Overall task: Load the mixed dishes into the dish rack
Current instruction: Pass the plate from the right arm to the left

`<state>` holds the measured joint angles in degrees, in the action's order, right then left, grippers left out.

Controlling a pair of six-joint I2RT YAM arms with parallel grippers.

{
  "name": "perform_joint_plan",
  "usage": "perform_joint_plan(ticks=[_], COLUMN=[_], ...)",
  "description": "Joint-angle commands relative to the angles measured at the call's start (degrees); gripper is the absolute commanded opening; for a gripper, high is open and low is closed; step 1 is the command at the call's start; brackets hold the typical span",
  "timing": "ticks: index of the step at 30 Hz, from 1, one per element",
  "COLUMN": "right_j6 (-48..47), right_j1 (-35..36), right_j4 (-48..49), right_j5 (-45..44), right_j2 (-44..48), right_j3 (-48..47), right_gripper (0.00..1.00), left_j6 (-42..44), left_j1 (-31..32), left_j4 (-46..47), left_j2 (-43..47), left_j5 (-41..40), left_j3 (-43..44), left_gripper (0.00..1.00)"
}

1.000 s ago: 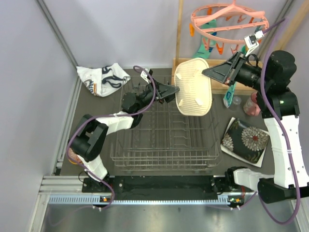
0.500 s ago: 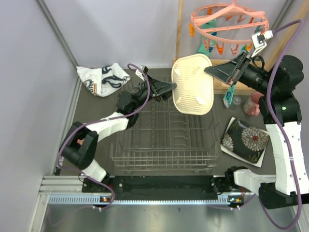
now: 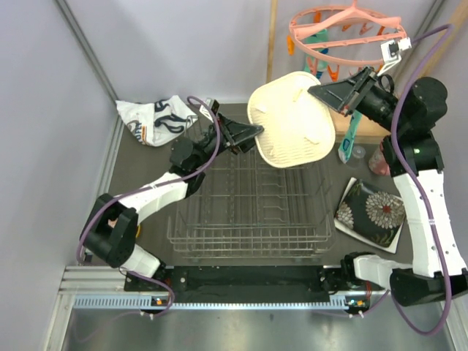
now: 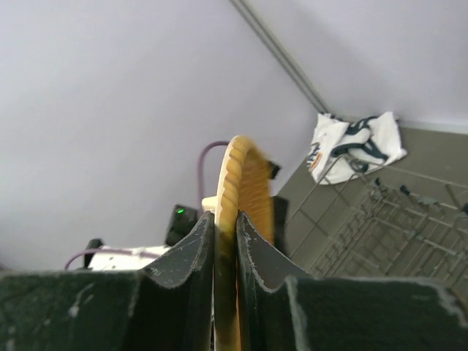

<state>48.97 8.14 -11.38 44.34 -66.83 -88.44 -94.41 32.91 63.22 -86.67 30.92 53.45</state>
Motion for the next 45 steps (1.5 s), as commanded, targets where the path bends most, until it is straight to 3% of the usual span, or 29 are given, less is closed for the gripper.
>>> perform_joint_plan(ticks=[1,7,14,17,20,25,35,38,44,45], right_j6=[-2.7,-2.7,-3.7,-5.0,-6.4,-6.0,-5.7,-5.6,-5.5,-5.6], right_j1=[1.6,1.5,1.6,1.5,0.4,-4.6,-7.9,-7.9,-9.7,-9.8], right_j4=[-6.3,-4.9,-5.3,-7.0,-9.1,-9.3,-9.2,-8.9,-8.8,-9.0], right_j5=[4.7,5.0,4.3,3.5,1.9,2.8,4.6,4.6,4.6,4.7], right_j2=[-5.9,-7.4,-7.7,-7.7,-7.1,-5.5,-4.0,-4.0,-3.4,-3.3], right_j3=[5.6,7.0,7.9,7.4,6.2,5.7,5.3,5.2,5.1,5.0], right_gripper=[0.00,0.00,0.00,0.00,0.00,0.00,0.00,0.00,0.00,0.00], left_j6=[-2.0,-0.2,-0.1,0.6,1.2,1.7,1.9,1.9,2.3,2.2], left_j1=[3.3,3.3,3.2,3.2,3.2,3.0,3.0,3.0,3.0,3.0], left_j4=[28.6,25.8,25.0,24.0,23.3,22.9,23.0,22.7,21.6,21.4], left_j2=[9.4,11.6,11.8,12.1,13.1,13.7,13.5,13.5,13.7,13.7], left_j5=[0.9,0.6,1.3,1.9,1.7,1.0,1.0,1.3,2.0,2.2], left_j3=[3.9,4.6,6.4,6.3,5.2,3.5,3.3,3.3,3.0,2.9], left_gripper=[0.31,0.28,0.08,0.06,0.09,0.28,0.35,0.28,0.00,0.00])
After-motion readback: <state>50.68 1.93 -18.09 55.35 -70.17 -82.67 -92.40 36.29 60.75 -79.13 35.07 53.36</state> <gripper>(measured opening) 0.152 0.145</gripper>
